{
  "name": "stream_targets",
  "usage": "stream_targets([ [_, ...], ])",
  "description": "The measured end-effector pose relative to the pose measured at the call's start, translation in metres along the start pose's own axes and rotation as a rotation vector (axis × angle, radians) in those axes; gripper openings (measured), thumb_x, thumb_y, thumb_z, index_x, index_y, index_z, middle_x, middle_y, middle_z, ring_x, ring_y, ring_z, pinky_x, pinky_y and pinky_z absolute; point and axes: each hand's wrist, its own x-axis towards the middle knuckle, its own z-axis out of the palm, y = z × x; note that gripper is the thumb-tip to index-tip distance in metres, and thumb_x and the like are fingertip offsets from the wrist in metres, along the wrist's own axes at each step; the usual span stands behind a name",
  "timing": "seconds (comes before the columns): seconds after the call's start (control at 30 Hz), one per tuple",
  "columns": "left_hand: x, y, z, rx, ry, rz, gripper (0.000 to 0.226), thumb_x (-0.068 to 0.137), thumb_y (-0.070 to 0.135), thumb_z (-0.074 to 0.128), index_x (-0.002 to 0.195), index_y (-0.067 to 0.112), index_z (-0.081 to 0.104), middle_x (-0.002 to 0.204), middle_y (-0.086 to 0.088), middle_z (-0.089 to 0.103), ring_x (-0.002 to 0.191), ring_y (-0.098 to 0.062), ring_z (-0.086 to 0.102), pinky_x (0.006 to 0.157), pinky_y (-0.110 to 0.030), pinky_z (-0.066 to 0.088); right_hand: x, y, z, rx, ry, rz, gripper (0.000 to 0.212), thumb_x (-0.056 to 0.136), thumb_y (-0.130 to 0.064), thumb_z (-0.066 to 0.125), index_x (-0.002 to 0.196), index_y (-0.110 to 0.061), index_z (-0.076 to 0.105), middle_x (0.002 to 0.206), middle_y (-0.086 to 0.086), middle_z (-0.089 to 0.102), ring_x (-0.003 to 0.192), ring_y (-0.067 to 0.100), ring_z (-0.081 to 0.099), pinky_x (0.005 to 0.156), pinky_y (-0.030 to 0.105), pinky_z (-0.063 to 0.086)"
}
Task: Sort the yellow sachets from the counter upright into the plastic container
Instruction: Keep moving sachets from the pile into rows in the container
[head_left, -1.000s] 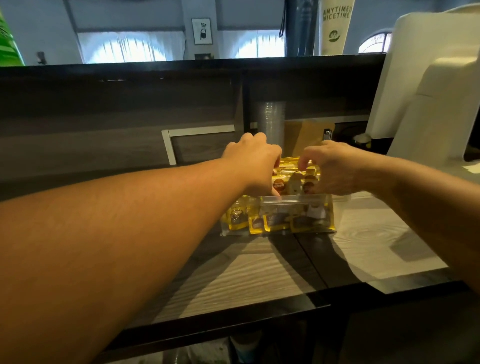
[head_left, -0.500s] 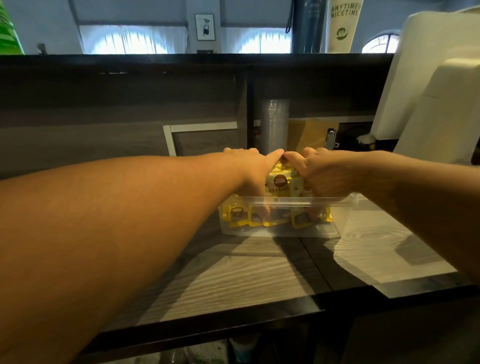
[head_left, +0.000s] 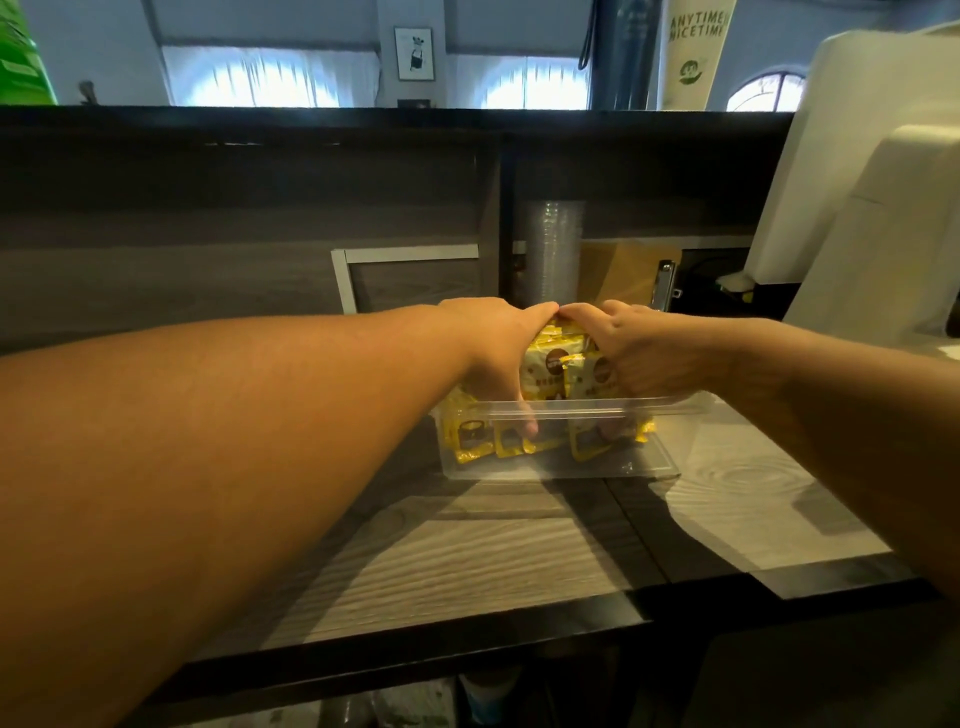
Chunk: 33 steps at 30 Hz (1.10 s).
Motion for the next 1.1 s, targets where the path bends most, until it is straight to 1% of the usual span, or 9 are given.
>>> stream_targets([
  [0.17,-0.011,-0.003,-0.002,-0.092,0.020,0.010,0.125,0.065,0.053,0.085,0.158,0.032,0.005,0.147,-0.004,0.044,0.131,-0.028,0.044,0.102,-0.041,0.045,-0.001,-0.006,-0.007,0.003,-0.044,-0.018,0.090,0.084,-0.019,0.074,0.151,-0.026,0.015,0.142,0.010,0.035,0.123,0.026,0.043,0.106,0.040,0.043],
  [0.27,-0.015,-0.006,-0.002,-0.177,0.049,0.033,0.118,0.068,0.047,0.086,0.157,0.034,0.009,0.149,-0.004,0.040,0.135,-0.027,0.040,0.103,-0.038,0.041,-0.004,-0.005,-0.011,-0.019,-0.094,-0.019,0.084,0.090,-0.020,0.068,0.153,-0.027,0.013,0.145,0.012,0.032,0.126,0.031,0.042,0.107,0.045,0.040],
  [0.4,-0.024,-0.017,-0.004,-0.254,0.108,0.031,0.110,0.073,0.051,0.081,0.158,0.032,0.012,0.158,-0.004,0.031,0.142,-0.028,0.033,0.109,-0.039,0.036,-0.013,-0.010,-0.030,0.043,-0.201,-0.043,0.056,0.095,-0.026,0.060,0.144,-0.028,0.032,0.146,0.010,0.039,0.127,0.029,0.045,0.108,0.047,0.039],
  [0.47,-0.034,-0.024,-0.006,-0.318,0.172,0.007,0.101,0.077,0.056,0.075,0.157,0.033,0.017,0.159,-0.002,0.030,0.143,-0.027,0.032,0.109,-0.040,0.036,-0.014,-0.017,-0.042,0.036,-0.202,-0.007,0.082,0.082,-0.022,0.077,0.147,-0.029,0.030,0.145,0.006,0.043,0.127,0.025,0.046,0.109,0.044,0.039],
  [0.57,-0.053,-0.040,-0.006,-0.448,0.285,-0.050,0.083,0.085,0.059,0.065,0.154,0.036,0.026,0.159,0.000,0.032,0.143,-0.024,0.033,0.108,-0.040,0.036,-0.016,-0.036,-0.054,0.044,-0.067,-0.021,0.103,0.072,-0.027,0.085,0.152,-0.033,0.021,0.153,-0.001,0.038,0.135,0.022,0.040,0.108,0.035,0.034],
  [0.67,-0.074,-0.064,0.002,-0.504,0.392,-0.136,0.070,0.090,0.058,0.059,0.150,0.036,0.034,0.153,0.001,0.040,0.138,-0.021,0.040,0.104,-0.038,0.039,-0.007,-0.068,-0.058,0.042,0.104,-0.097,0.095,0.074,-0.035,0.083,0.151,-0.032,0.027,0.150,-0.002,0.041,0.131,0.018,0.044,0.095,0.023,0.033],
  [0.8,-0.100,-0.103,0.022,-0.528,0.407,-0.270,0.062,0.091,0.050,0.062,0.147,0.035,0.039,0.146,0.001,0.047,0.128,-0.019,0.048,0.091,-0.033,0.043,0.008,-0.125,-0.049,0.106,0.206,-0.208,0.076,0.082,-0.038,0.075,0.147,-0.030,0.036,0.142,-0.004,0.049,0.119,0.013,0.049,0.088,0.021,0.037],
  [0.93,-0.126,-0.143,0.048,-0.465,0.374,-0.428,0.060,0.090,0.041,0.066,0.144,0.035,0.041,0.141,0.001,0.049,0.125,-0.021,0.051,0.097,-0.043,0.048,0.033,-0.184,-0.025,0.184,0.251,-0.227,0.063,0.086,-0.028,0.072,0.142,-0.026,0.043,0.137,-0.004,0.053,0.117,0.013,0.051,0.086,0.022,0.039],
  [1.1,-0.144,-0.180,0.079,-0.287,0.365,-0.618,0.053,0.090,0.049,0.060,0.140,0.036,0.045,0.131,0.001,0.054,0.118,-0.025,0.053,0.097,-0.049,0.046,0.067,-0.237,0.026,0.365,0.277,-0.045,0.054,0.089,-0.006,0.061,0.137,-0.028,0.048,0.125,-0.001,0.058,0.107,0.018,0.059,0.082,0.028,0.051],
])
